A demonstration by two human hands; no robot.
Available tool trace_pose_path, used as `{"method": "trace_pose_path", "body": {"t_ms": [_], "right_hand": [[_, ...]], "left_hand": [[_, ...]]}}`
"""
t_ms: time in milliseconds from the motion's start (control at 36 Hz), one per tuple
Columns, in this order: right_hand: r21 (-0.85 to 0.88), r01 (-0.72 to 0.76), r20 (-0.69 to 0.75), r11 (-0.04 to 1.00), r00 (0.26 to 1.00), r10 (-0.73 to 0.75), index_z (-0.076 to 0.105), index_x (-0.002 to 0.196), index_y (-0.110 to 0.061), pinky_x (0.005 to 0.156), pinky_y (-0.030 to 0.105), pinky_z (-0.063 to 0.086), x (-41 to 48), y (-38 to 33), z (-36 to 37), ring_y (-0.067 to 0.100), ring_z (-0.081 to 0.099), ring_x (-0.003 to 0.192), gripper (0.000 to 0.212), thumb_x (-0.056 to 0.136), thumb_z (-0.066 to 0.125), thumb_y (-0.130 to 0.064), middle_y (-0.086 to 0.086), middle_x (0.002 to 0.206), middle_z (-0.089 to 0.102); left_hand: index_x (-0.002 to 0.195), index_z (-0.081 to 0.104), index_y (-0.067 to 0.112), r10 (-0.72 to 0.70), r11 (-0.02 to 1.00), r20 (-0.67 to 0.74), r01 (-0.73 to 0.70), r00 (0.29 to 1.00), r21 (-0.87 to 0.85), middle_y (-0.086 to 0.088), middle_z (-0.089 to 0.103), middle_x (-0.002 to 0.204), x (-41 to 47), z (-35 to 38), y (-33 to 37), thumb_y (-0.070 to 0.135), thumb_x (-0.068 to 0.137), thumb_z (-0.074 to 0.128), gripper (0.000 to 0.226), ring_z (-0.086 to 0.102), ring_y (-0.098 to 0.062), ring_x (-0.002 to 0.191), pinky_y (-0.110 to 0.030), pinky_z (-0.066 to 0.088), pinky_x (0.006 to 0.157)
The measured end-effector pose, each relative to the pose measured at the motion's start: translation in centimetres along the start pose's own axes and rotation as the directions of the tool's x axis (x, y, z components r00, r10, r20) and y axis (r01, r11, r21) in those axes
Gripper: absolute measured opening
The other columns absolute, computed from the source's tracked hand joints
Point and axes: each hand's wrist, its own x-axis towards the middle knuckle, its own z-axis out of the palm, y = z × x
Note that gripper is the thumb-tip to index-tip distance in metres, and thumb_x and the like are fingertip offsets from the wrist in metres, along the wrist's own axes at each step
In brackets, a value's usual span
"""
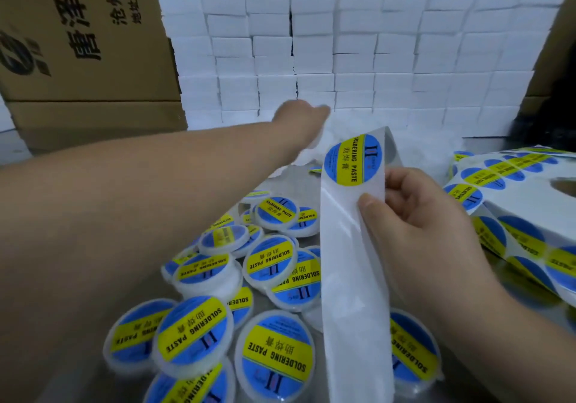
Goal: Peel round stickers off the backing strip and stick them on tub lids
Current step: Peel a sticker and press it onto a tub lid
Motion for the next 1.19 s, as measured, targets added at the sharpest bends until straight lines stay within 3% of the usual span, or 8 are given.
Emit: {"method": "trace_pose_path", "body": {"t_ms": [83,194,361,472,639,778,1000,1194], "right_hand": [[0.014,0.027,-0.001,1.0,1.0,-0.027,0.063,0.079,-0.028,0.057,0.017,0.051,-0.2,0.0,0.1,-0.005,0.064,0.064,0.015,0.088,0.054,-0.022,-0.021,0.072,0.07],[0.024,0.059,0.006,0.998,0.998,-0.059,0.065,0.075,-0.029,0.051,0.011,0.045,-0.3,-0.1,0.2,-0.006,0.06,0.059,0.019,0.089,0.053,-0.024,-0.019,0.068,0.068],[0.028,0.105,0.125,0.994,0.986,-0.107,0.065,0.086,-0.038,0.059,0.021,0.052,-0.8,-0.3,0.4,0.004,0.064,0.065,0.019,0.092,0.054,-0.024,-0.014,0.074,0.07],[0.011,0.175,0.138,0.984,0.975,-0.175,0.064,0.088,-0.04,0.064,0.028,0.051,-1.0,-0.7,0.3,0.011,0.062,0.069,0.016,0.084,0.05,-0.034,-0.007,0.077,0.068],[0.057,0.194,0.166,0.979,0.965,-0.201,0.064,0.085,-0.032,0.056,0.017,0.042,-1.0,-0.6,0.3,0.0,0.05,0.061,0.017,0.082,0.048,-0.026,-0.003,0.068,0.062],[0.035,0.182,0.213,0.983,0.959,-0.186,0.062,0.086,-0.029,0.065,0.034,0.046,-0.9,-0.5,0.3,0.019,0.056,0.07,0.016,0.081,0.047,-0.024,0.001,0.075,0.064],[-0.077,0.229,0.278,0.97,0.94,-0.2,0.061,0.091,-0.028,0.065,0.038,0.044,-1.1,-0.5,0.6,0.023,0.055,0.073,0.016,0.082,0.048,-0.026,0.008,0.079,0.061],[-0.112,0.21,0.226,0.971,0.957,-0.181,0.063,0.087,-0.042,0.071,0.032,0.049,-0.9,-0.3,0.4,0.009,0.06,0.077,0.02,0.079,0.049,-0.03,-0.009,0.084,0.067]], "left_hand": [[0.078,0.045,0.015,-0.15,0.935,-0.044,0.127,0.988,-0.332,-0.004,0.051,0.076,-1.3,-2.0,0.6,0.02,0.089,0.037,0.015,0.05,-0.023,0.059,-0.025,0.041,0.061],[0.095,0.046,0.012,-0.199,0.899,-0.044,0.164,0.979,-0.405,-0.006,0.058,0.082,-4.6,-4.6,1.1,0.024,0.093,0.028,0.022,0.057,-0.024,0.063,-0.025,0.042,0.06],[0.073,0.055,0.02,0.166,0.986,-0.054,-0.167,0.985,-0.003,0.005,0.062,0.068,-10.4,-5.3,1.7,0.041,0.093,0.035,0.035,0.057,-0.017,0.056,-0.019,0.036,0.048],[0.076,0.061,0.034,0.422,0.828,0.038,-0.403,0.906,0.389,0.013,0.056,0.074,-13.8,-4.8,0.2,0.04,0.082,0.055,0.01,0.048,0.003,0.053,-0.02,0.036,0.049],[0.087,0.061,0.041,0.441,0.792,0.084,-0.432,0.893,0.431,0.014,0.057,0.096,-15.6,-4.3,-1.6,0.044,0.076,0.048,0.018,0.045,0.002,0.086,-0.018,0.04,0.079],[0.087,0.059,0.046,0.46,0.777,0.133,-0.47,0.878,0.419,0.016,0.057,0.099,-15.8,-4.7,-2.5,0.056,0.063,0.052,0.027,0.046,0.007,0.091,-0.019,0.043,0.08],[0.093,0.066,0.034,0.578,0.626,0.115,-0.529,0.808,0.573,0.012,0.059,0.098,-15.4,-5.8,-3.6,0.054,0.073,0.061,0.028,0.056,-0.008,0.095,-0.035,0.046,0.082],[0.071,0.06,0.041,0.476,0.842,-0.136,-0.406,0.869,0.355,0.016,0.059,0.082,-14.5,-6.6,-3.7,0.046,0.079,0.058,0.009,0.054,0.002,0.078,-0.021,0.04,0.063]]}}
